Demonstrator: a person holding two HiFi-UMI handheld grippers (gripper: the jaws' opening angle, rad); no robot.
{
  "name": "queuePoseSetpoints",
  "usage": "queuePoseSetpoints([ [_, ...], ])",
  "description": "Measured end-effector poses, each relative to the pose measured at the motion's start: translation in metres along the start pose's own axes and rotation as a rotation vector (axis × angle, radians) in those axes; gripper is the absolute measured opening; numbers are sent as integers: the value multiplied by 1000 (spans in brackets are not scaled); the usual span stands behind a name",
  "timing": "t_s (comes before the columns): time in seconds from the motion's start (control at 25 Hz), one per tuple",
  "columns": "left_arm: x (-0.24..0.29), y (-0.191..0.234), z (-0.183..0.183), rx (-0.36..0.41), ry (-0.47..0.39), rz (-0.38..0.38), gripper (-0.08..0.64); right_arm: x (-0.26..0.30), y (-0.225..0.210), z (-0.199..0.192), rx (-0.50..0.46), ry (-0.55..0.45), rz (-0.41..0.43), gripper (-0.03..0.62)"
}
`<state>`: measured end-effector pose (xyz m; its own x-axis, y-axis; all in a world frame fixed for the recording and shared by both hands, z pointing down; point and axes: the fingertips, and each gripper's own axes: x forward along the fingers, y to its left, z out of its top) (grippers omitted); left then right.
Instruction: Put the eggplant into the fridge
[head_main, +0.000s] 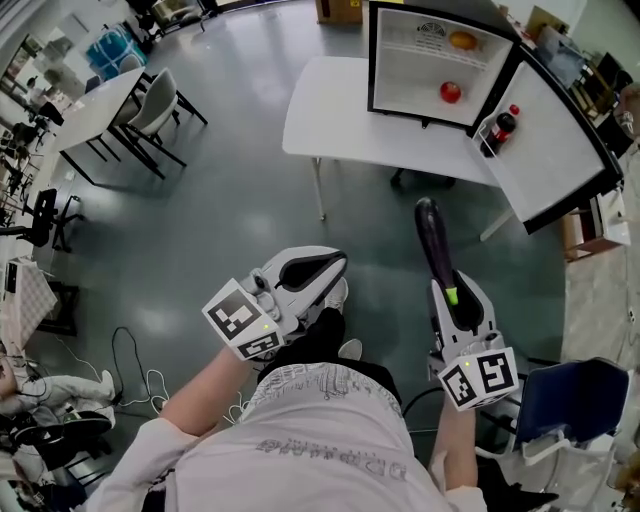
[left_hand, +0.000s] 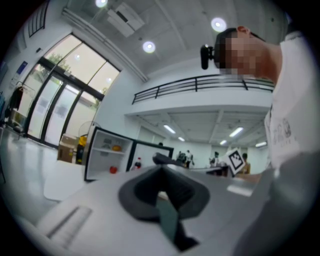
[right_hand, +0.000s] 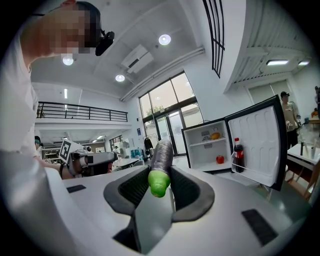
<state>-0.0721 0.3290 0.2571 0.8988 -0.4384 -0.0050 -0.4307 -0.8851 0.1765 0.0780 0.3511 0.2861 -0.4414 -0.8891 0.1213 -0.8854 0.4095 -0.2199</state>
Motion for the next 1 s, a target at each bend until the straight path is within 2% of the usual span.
queuePoseSetpoints([
  [0.48, 39, 49, -4, -7, -6, -11, 8, 45, -38, 3, -5, 12, -18, 129],
  [1.0, 77, 146, 2, -31, 12, -6, 8, 143, -74, 8, 12, 59, -16, 129],
])
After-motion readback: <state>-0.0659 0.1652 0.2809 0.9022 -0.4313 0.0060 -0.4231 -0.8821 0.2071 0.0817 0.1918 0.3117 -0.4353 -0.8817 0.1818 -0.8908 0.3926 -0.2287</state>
